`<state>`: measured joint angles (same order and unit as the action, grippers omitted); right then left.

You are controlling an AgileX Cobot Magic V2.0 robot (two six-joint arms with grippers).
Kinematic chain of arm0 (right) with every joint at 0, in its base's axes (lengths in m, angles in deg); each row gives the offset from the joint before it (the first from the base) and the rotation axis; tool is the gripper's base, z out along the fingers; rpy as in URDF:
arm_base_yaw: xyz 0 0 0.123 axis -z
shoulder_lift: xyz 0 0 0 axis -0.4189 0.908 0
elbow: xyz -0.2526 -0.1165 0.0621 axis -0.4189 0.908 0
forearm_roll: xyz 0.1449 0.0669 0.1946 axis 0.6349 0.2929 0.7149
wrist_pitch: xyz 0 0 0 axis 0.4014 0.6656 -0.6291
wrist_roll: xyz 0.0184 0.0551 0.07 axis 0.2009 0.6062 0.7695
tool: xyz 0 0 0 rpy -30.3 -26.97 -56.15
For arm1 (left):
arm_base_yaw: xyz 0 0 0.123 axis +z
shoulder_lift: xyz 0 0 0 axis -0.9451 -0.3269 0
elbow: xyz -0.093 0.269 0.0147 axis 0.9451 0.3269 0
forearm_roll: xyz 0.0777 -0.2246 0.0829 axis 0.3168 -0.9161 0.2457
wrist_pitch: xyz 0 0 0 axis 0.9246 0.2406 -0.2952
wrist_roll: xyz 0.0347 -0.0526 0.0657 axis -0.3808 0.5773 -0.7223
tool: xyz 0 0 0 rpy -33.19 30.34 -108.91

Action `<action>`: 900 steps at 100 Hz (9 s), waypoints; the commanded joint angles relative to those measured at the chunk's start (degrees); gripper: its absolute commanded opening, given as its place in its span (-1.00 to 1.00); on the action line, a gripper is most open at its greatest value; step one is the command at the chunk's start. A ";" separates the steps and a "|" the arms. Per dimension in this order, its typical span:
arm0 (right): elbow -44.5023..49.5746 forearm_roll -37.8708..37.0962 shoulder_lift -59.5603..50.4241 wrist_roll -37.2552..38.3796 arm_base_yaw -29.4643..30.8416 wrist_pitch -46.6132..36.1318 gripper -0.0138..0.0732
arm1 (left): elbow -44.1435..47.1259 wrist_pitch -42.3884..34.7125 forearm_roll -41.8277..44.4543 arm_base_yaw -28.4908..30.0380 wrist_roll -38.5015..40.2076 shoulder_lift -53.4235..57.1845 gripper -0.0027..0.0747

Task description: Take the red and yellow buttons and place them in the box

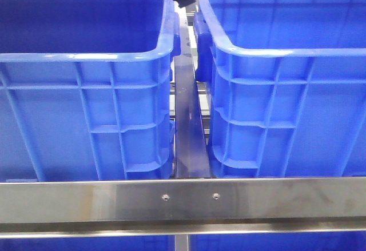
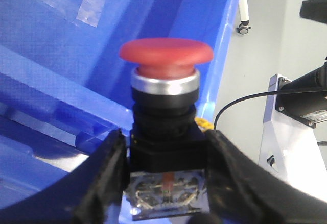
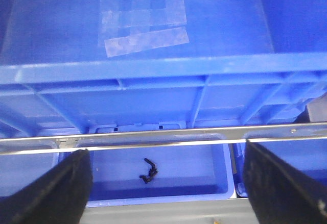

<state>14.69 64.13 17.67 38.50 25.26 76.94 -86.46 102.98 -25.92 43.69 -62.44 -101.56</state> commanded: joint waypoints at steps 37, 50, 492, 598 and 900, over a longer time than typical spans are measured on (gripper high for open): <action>-16.07 13.89 14.68 -4.21 0.04 3.80 0.74 | -1.54 -0.94 -4.20 -0.35 0.05 2.84 -0.69; -19.37 24.93 19.29 -8.82 0.04 3.74 0.74 | -1.54 -0.94 -4.20 -0.35 0.05 2.84 -0.69; -35.64 89.88 68.27 -89.34 1.54 -28.15 0.03 | -1.54 -0.53 -4.37 -0.35 0.05 2.84 0.51; -46.34 90.68 85.58 -90.72 -1.94 -31.52 0.06 | -1.54 -1.12 -5.05 -0.35 0.05 2.84 0.51; -0.08 93.04 22.25 -90.31 -1.89 -22.69 -0.82 | -1.75 -11.55 45.74 10.44 52.62 1.11 0.50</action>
<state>15.89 154.97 40.51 -51.55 23.19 53.20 -86.46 93.78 16.59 54.02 -14.17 -101.64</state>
